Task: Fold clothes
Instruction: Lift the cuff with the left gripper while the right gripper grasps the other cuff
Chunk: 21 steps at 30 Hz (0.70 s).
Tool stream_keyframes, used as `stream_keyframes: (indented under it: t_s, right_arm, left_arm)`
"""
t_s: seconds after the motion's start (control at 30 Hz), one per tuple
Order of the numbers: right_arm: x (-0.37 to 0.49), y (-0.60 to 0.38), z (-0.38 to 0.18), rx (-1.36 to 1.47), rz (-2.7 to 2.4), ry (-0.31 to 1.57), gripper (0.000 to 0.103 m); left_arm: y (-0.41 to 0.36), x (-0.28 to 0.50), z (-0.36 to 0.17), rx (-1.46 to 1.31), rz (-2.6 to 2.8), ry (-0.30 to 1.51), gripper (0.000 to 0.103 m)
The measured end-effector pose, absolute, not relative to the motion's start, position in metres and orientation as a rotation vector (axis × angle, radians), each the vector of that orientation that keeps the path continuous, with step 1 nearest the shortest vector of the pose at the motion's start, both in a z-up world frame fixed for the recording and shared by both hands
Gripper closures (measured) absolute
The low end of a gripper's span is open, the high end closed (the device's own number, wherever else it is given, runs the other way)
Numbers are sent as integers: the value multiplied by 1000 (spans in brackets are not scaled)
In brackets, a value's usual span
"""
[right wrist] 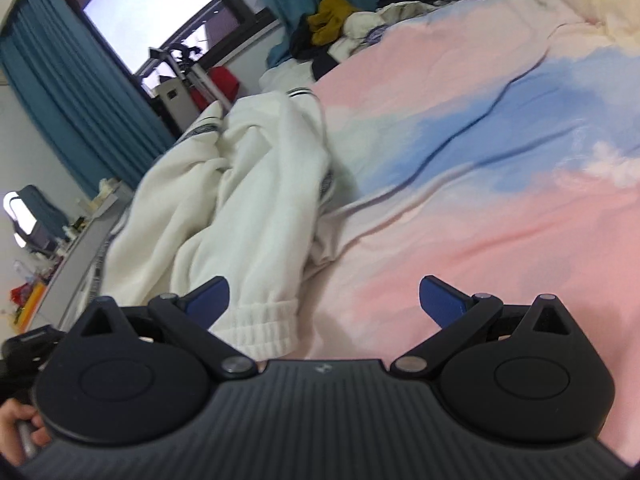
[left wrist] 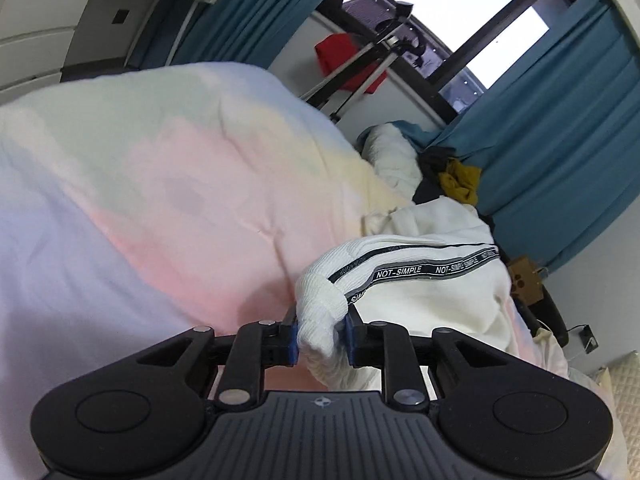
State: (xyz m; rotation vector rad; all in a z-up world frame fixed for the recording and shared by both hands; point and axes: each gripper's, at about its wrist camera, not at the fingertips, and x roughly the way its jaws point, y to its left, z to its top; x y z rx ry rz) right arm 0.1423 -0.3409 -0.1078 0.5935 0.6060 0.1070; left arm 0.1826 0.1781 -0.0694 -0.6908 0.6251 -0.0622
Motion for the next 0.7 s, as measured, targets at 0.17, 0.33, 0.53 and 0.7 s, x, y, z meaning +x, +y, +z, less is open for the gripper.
stream_keyframes:
  t_s: [0.17,0.33,0.53,0.7]
  right_arm:
    - [147,-347,-111,628,50,581,0]
    - [151,-348,-120,733,144,572,0]
    - [165,-315,-123,652,269,611,17]
    - [185,-305,-143,651,289,669,33]
  left_arm:
    - [182,177,-76,-721,-71,631,74]
    - [176,170,-78,-716,-77,640,68]
    - [165,156,-72,-657,-76,641,57]
    - [151,150,-59,-592,-47,642,50]
